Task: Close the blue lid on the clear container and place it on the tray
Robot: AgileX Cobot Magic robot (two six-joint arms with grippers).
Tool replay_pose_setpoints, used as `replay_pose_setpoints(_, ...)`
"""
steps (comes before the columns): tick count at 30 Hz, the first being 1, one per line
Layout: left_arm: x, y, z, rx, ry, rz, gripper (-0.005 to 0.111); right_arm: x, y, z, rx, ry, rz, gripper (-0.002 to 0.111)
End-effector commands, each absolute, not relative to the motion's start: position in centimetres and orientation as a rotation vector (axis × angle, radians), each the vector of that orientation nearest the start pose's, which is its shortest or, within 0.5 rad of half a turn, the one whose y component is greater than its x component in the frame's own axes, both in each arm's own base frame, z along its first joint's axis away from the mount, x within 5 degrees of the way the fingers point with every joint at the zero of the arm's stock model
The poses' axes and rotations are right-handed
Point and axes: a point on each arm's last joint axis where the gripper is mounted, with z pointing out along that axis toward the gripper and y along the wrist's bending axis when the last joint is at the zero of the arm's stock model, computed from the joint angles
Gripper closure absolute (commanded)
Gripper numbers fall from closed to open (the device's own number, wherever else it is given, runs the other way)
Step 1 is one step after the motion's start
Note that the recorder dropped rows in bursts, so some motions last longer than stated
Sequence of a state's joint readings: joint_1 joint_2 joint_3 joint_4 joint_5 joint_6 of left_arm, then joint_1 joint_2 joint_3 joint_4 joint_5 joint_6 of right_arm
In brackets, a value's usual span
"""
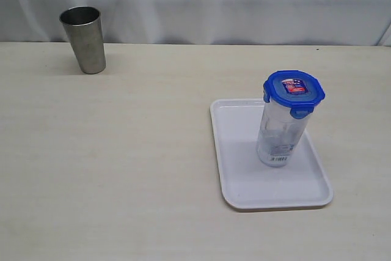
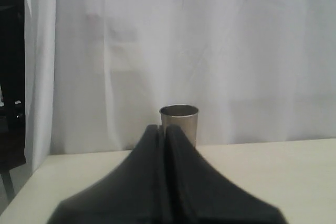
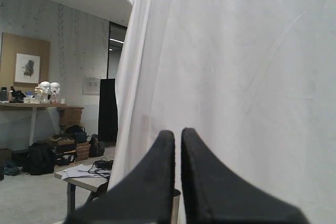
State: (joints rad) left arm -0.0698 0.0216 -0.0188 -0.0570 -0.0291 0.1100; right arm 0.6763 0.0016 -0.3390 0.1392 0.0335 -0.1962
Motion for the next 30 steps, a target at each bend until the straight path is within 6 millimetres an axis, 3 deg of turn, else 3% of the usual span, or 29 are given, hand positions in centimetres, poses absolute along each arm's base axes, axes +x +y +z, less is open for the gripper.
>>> replay_pose_setpoints(1,5.6,-0.4,21.3,0.085,1.481,-0.011,0.107,1.7,1.4,31.9,-0.429,1.118,0.55,0.104)
replay_pose_setpoints(11,5.6,-0.3,20.4,0.11,1.584,0.018,0.107,1.7,1.4,31.9,-0.429,1.118,0.55,0.104)
replay_pose_setpoints(20,5.4,-0.4,18.6,0.129,1.783,0.011,0.107,1.7,1.4,31.9,-0.429,1.118,0.55,0.104)
replay_pose_setpoints(30,5.4,-0.4,18.6,0.198,1.775,0.067,0.107,1.7,1.4,31.9,-0.429,1.118,0.55,0.104)
